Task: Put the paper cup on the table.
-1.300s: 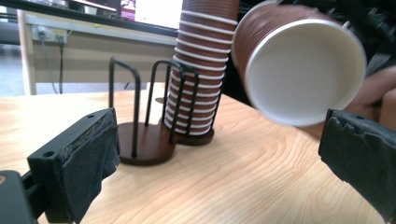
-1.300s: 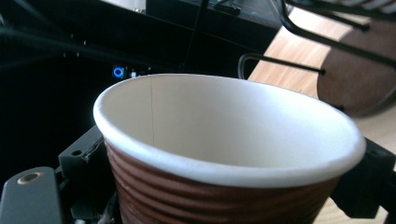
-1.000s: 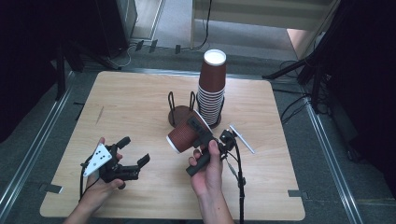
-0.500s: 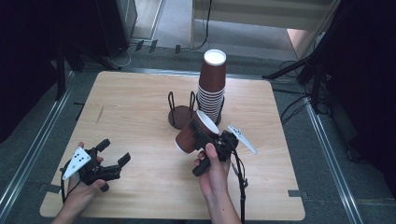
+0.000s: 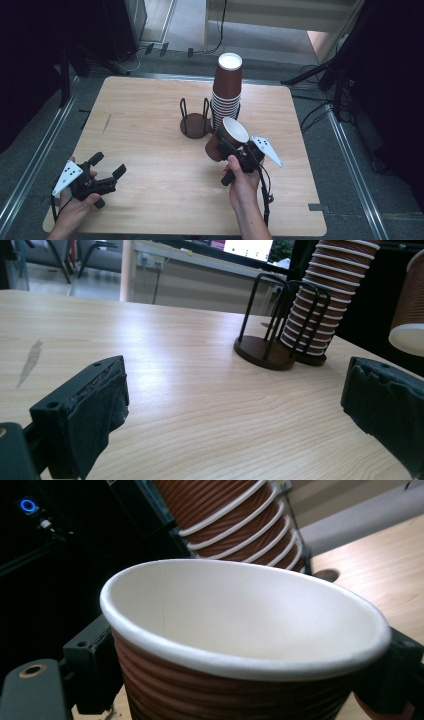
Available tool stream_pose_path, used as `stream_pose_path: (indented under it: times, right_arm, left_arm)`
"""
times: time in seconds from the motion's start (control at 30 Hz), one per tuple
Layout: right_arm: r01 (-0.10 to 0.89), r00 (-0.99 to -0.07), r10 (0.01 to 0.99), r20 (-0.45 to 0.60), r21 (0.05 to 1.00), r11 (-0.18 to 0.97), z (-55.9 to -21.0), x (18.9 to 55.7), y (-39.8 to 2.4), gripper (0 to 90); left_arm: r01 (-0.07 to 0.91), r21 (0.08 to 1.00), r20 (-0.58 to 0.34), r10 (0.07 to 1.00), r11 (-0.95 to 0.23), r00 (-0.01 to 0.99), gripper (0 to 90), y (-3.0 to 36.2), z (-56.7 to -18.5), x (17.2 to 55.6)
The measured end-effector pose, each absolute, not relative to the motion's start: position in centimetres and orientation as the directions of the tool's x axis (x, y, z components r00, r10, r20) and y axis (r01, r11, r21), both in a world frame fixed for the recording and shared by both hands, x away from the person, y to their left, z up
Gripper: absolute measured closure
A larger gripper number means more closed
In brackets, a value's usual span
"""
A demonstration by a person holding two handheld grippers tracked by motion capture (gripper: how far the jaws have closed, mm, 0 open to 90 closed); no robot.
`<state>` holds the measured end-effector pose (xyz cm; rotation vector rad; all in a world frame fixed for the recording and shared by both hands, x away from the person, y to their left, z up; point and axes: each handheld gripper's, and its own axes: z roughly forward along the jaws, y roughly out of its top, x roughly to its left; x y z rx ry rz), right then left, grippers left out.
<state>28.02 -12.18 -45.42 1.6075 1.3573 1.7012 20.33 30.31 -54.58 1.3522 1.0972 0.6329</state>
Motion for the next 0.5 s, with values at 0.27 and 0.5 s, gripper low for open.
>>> stream_pose_path:
  times: [0.27, 0.5]
  right_arm:
    - [0.197, -0.214, 0.900, 0.379, 0.919, -0.340, -45.7, 28.6, -13.7, 11.5]
    - [0.159, -0.194, 0.932, 0.307, 0.947, -0.279, -45.9, 28.9, -14.7, 11.5]
  left_arm:
    - [0.237, 0.957, -0.251, 0.892, 0.169, 0.376, 0.0, 31.5, -55.0, 20.0]
    - [0.246, 0.953, -0.256, 0.901, 0.175, 0.351, 0.0, 32.0, -55.2, 20.1]
